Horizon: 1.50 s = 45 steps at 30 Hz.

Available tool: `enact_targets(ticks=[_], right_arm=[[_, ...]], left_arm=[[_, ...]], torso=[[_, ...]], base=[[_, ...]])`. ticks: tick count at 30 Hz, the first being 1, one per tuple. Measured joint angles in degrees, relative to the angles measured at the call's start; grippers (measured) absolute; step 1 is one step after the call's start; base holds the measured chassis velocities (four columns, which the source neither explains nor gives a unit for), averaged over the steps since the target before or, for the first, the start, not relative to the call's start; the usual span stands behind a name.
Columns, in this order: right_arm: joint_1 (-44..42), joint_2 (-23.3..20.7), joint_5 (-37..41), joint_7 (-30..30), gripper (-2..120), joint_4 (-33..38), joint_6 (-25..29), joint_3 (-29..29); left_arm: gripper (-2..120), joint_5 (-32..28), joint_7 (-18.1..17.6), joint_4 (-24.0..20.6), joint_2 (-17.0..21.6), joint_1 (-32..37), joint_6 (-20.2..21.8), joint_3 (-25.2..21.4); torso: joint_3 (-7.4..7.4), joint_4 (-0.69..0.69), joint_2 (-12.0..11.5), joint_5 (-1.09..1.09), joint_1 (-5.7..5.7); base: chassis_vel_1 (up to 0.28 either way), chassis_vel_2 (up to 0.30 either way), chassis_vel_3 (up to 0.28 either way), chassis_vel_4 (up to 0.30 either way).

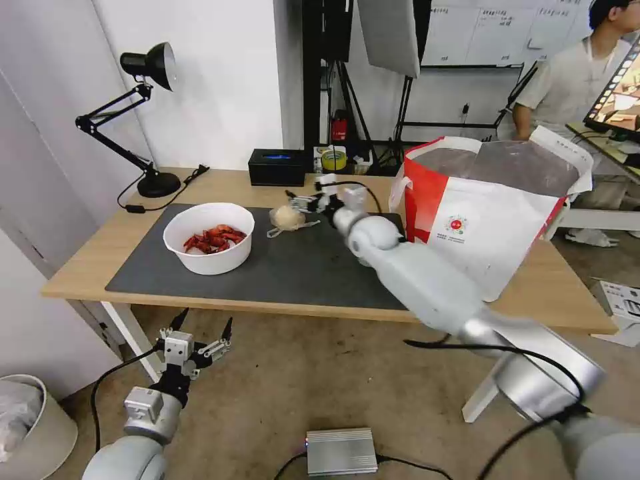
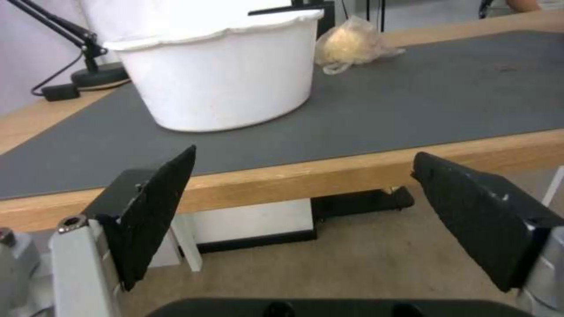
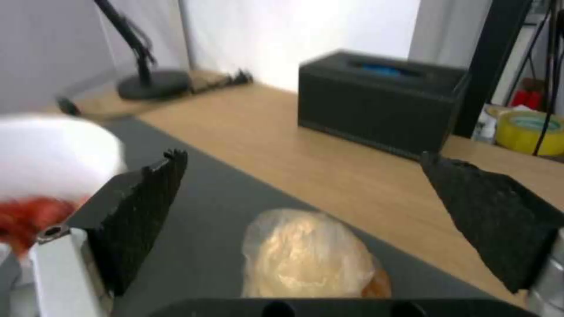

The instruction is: Pick up the trash from the table and place it into the takeout bag.

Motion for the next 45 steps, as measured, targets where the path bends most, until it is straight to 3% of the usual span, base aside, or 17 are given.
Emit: enact_targets(ticks=[3,4,6,27,29,33,39,45], right_arm=[[0.45,1.65,-1.71,-0.12,100,-2.6,0.11,0.03],[1.09,5.0,-4.89,-0.28,100,-7.98,0.5,0.87],[1.55,6.6,-6.78,-0.73,100,-11.02,0.6,2.06],[1.78,6.47,-8.11,-6.19,100,-16.1,0.35,1.68],[1.82,6.46,-7.96,-6.69,88,-16.43,0.4,1.15],[1.65,6.45,-7.87,-6.72,80,-16.31,0.4,1.07],[1.1,6.37,-7.59,-6.63,52,-15.6,0.05,1.74],[0.47,6.28,-7.63,-6.52,33,-16.14,0.0,2.13]], left_arm=[[100,-0.01,0.0,-0.02,-0.13,0.14,-0.15,-0.09],[100,-0.09,0.01,-0.17,-0.41,0.38,-0.29,-0.12],[100,-0.1,0.01,-0.18,-0.53,0.34,-0.35,-0.03],[100,0.23,0.12,-0.54,-1.15,0.9,-0.9,0.14],[100,0.42,0.15,-0.96,-1.28,1.5,-1.03,-0.07],[100,0.71,0.15,-1.19,-1.26,1.94,-1.12,-0.17],[100,1.9,0.29,-1.44,-0.21,3.5,-2.07,-0.43],[100,1.92,0.29,-1.79,-0.55,3.55,-2.13,-0.27]], torso=[[0.0,-0.02,0.0,0.0,0.0],[0.0,0.0,0.0,0.01,0.01],[0.0,0.0,0.0,0.01,0.0],[0.0,-0.02,0.01,0.02,0.0],[0.0,-0.02,0.01,0.02,0.0],[0.0,-0.02,0.01,0.02,0.0],[0.0,-0.01,0.01,0.02,-0.01],[-0.01,-0.02,0.01,0.02,-0.01]], base=[[0.0,0.0,0.0,0.0],[0.0,0.0,0.0,0.0],[0.0,0.0,0.0,0.0],[0.0,0.0,0.0,0.0],[0.0,0.0,0.0,0.0],[0.0,0.0,0.0,0.0],[0.0,0.0,0.0,0.0],[0.0,0.0,0.0,0.0]])
